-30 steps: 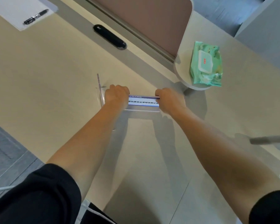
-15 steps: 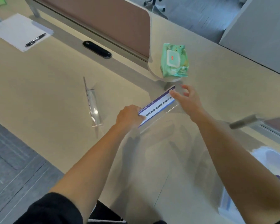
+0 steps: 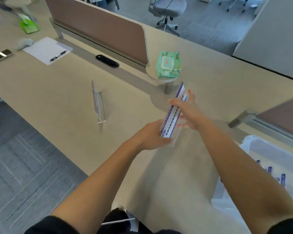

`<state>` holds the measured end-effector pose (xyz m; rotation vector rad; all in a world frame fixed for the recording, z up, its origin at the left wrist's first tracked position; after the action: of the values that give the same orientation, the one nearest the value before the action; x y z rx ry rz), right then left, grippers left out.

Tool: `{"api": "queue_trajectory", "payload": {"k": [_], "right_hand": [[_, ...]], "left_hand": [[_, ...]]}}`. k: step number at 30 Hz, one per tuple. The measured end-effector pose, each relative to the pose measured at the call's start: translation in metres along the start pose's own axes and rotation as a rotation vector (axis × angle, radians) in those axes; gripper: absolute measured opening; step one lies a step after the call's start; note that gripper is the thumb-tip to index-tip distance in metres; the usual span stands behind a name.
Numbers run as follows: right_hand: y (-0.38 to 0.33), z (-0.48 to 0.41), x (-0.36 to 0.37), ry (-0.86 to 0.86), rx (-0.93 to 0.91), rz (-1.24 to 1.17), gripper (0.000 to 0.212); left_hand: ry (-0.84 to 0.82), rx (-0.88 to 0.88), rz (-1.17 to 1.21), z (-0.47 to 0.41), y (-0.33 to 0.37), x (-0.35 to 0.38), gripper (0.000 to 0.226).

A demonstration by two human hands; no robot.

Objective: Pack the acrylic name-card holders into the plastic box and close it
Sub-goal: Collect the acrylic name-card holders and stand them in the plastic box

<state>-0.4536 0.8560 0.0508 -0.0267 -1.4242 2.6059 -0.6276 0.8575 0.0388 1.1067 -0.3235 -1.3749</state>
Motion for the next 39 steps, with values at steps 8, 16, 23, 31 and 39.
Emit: {"api": "queue_trajectory", "payload": {"k": [8,16,23,31,39], "right_hand": [[0.0,0.064,-0.009,-0.258,-0.119,-0.213,0.087],[0.018,0.146,-0.007,-0.304,-0.254,-0.197,0.083],[0.028,0.252,-0.035,0.026,-0.329,-0.059,0.077],[0.067,0.334,-0.118,0.218,-0.346,-0.051,0.068],[0.121,0.384,-0.242,0.319,-0.418,-0.093,0.061]], "left_hand": [[-0.048,0.252,0.062,0.052,0.002,0.02,0.127],[-0.169,0.553,0.296,0.088,0.013,0.063,0.111],[-0.329,0.607,0.368,0.095,0.051,0.128,0.103],[-0.372,0.641,0.106,0.065,0.119,0.212,0.104],[-0.414,0.46,-0.204,0.003,0.185,0.287,0.109]]}}
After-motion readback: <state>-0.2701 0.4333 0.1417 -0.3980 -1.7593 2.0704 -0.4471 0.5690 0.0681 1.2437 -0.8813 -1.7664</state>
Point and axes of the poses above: each hand's wrist, its own z-axis away from the middle knuckle, its own x-axis out of the palm, y = z × x, the point moved 2 cm from there along -z, towards the middle knuckle, and after that the axes turned 15 degrees about -y, right-handed, at the moved point
